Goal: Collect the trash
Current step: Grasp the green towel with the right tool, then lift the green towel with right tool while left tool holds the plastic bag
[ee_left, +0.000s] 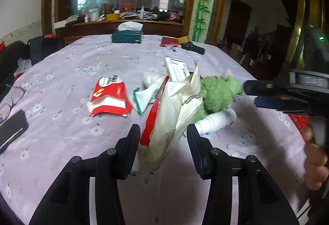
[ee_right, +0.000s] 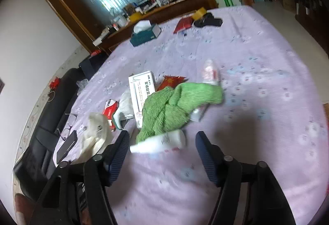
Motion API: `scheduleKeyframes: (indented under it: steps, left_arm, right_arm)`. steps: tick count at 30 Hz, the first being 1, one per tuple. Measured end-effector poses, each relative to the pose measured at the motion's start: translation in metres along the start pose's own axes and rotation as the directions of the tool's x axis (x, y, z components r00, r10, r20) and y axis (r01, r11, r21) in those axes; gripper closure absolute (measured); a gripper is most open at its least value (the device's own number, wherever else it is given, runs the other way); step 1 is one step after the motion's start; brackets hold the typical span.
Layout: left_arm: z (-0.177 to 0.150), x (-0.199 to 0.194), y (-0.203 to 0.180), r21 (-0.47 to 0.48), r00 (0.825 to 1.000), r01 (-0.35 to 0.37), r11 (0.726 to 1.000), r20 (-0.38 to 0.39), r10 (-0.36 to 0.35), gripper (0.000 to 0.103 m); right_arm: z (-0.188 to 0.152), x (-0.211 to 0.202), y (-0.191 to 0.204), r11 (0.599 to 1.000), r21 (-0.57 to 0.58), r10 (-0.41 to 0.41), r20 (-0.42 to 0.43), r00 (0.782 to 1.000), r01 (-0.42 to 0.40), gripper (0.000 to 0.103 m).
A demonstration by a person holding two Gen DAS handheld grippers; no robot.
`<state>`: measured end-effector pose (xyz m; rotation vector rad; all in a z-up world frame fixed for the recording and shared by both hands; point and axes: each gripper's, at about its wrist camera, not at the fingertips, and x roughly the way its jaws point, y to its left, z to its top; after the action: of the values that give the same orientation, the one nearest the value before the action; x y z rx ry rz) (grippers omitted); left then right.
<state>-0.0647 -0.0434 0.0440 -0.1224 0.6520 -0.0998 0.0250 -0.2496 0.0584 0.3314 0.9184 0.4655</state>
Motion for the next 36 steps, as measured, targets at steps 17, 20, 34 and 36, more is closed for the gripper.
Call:
scheduleKeyframes:
  steps: [17,20,34,36]
  left_arm:
    - [-0.003,-0.003,0.001,-0.006,1.000,0.006,1.000,0.009,-0.006,0.057]
    - [-0.002,-0.002,0.001,-0.008,1.000,0.002,1.000,0.007,-0.002,0.057]
    - [-0.005,-0.002,-0.021,0.054,0.999,-0.030,0.998,0.034,0.028,0.057]
    - [-0.005,-0.003,-0.024,0.055,0.999,-0.018,0.998,0.040,0.016,0.057]
  right_arm:
    - [0.018,0.068,0.015,0.989,-0.058,-0.138,-0.006,0.990,0.138,0.052]
    - [0.013,0.051,0.020,0.985,-0.093,-0.145,0.043,0.989,0.148,0.058]
    - [-0.055,-0.050,0.026,0.958,-0.178,-0.165,0.300,0.940,0.225,0.060]
    - [-0.062,-0.056,0.023,0.949,-0.175,-0.192,0.340,0.921,0.262,0.060]
